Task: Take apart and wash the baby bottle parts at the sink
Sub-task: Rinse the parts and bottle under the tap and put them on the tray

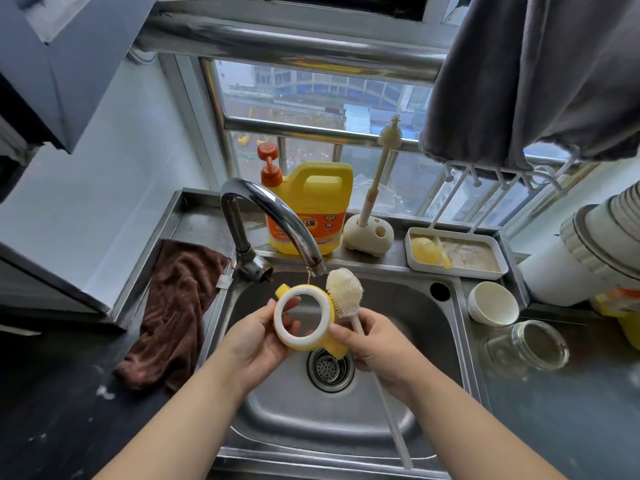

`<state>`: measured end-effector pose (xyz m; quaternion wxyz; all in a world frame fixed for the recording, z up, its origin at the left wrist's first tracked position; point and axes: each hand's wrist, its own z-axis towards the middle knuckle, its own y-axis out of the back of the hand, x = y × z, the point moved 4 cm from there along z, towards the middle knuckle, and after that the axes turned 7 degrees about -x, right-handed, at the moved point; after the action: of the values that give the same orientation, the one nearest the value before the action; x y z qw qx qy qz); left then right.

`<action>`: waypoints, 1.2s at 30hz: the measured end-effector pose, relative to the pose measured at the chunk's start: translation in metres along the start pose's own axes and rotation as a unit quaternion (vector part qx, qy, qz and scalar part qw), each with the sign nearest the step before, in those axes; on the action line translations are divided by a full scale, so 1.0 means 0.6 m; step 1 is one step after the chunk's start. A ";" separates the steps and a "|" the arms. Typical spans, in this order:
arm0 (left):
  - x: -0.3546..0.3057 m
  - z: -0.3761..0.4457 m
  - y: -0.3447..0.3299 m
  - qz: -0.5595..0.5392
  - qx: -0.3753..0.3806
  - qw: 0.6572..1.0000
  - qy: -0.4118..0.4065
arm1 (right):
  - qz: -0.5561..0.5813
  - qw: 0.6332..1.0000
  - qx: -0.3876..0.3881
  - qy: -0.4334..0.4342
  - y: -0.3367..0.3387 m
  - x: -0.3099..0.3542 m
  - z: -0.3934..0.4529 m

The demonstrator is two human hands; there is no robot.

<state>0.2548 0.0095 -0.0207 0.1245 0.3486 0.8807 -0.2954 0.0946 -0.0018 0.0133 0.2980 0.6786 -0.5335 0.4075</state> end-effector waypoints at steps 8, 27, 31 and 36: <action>0.004 -0.009 0.000 0.278 0.021 0.954 -0.114 | -0.036 0.997 -0.053 -0.032 0.025 -0.013 0.004; 0.068 0.001 -0.159 0.360 0.017 0.904 -0.229 | -0.279 0.931 -0.226 0.062 0.197 0.046 -0.001; 0.065 0.018 -0.255 0.370 0.041 0.890 -0.263 | -0.261 0.926 -0.252 0.100 0.259 0.104 0.011; 0.042 0.059 -0.378 0.301 0.058 0.915 -0.262 | -0.227 0.910 -0.316 0.144 0.338 0.175 0.059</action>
<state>0.0812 -0.1305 0.0385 0.4130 0.5143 0.6512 -0.3752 -0.0826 -0.1333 0.0810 0.6550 0.5860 -0.4168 0.2321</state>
